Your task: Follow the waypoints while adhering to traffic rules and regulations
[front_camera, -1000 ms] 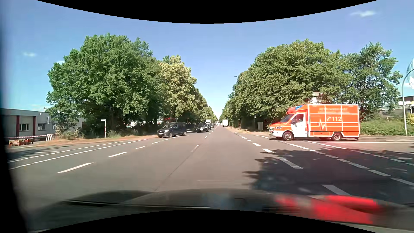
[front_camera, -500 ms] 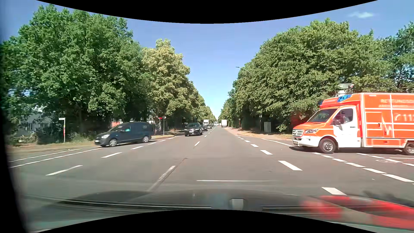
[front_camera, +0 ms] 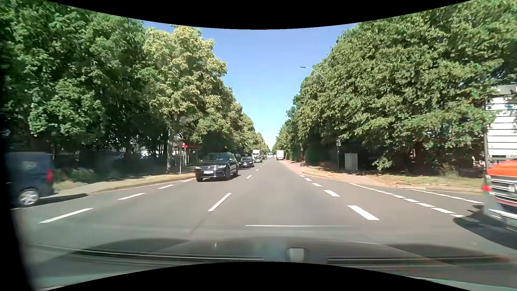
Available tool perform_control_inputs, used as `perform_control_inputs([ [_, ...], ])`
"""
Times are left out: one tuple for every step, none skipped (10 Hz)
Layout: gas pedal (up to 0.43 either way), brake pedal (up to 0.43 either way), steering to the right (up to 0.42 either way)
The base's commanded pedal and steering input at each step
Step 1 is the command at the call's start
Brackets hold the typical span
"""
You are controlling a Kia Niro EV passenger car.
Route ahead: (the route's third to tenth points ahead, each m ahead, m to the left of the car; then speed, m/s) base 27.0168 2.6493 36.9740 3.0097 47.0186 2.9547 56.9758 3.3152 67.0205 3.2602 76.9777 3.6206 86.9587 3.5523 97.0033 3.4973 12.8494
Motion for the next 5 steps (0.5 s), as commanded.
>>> perform_control_inputs([
  [0.177, 0.006, -0.002],
  [0.177, 0.006, -0.002],
  [0.177, 0.006, -0.002],
  [0.177, 0.006, -0.002],
  [0.177, 0.006, -0.002],
])
